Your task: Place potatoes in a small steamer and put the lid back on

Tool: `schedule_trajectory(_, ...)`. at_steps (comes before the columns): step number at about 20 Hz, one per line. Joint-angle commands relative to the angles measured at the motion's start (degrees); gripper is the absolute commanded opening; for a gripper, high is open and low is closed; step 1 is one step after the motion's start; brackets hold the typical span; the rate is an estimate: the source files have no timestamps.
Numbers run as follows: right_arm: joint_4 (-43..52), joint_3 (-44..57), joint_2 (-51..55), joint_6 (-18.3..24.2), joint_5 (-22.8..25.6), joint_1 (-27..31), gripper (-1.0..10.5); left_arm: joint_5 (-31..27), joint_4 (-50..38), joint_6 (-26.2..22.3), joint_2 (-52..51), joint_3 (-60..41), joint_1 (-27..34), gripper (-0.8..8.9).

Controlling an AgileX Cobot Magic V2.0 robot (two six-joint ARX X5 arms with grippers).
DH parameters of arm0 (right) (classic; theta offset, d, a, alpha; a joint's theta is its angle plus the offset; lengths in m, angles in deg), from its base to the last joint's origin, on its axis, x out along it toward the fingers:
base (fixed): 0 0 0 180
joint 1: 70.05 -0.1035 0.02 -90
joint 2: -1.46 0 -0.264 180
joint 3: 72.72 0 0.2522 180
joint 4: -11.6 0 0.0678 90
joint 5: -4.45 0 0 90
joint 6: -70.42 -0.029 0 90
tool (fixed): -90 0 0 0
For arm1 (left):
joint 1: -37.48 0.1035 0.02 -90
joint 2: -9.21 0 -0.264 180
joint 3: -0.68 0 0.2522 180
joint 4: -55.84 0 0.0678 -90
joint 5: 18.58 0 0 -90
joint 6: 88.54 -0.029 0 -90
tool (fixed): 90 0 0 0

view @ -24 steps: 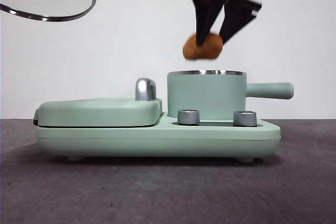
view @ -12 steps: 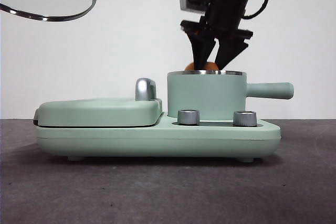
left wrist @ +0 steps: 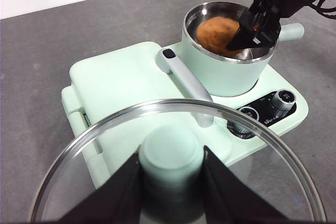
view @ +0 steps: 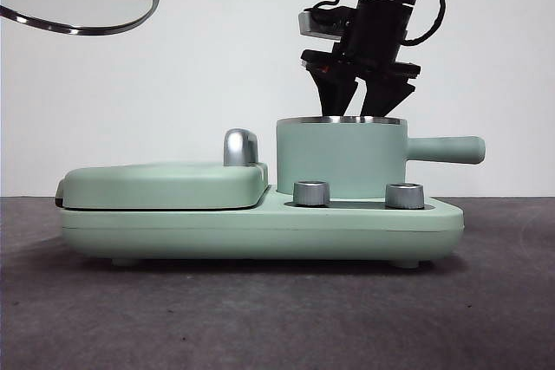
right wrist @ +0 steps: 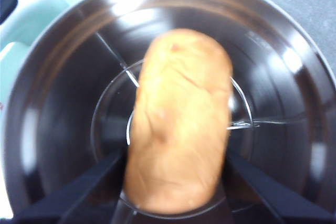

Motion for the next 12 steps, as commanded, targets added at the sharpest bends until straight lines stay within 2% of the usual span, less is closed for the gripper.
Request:
schedule_trajectory(1, -0.13, -1.53, -1.62, 0.24, -0.59, -0.31, 3.3, -0.11, -1.92, 0.0, 0.2, 0.98, -0.15, 0.14)
schedule_trajectory(7, -3.26, -1.53, 4.66, -0.2, 0.94, 0.09, 3.3, -0.11, -1.97, -0.02, 0.2, 0.98, -0.15, 0.14)
schedule_trajectory(10, -3.41, 0.13, 13.29, -0.22, -4.72, 0.33, 3.3, -0.09, -1.97, 0.0, 0.2, 0.98, -0.15, 0.14)
schedule_trajectory(12, -0.81, 4.66, 20.61, -1.07, -4.83, 0.33, 3.3, -0.09, -1.99, 0.0, 0.2, 0.98, -0.15, 0.14)
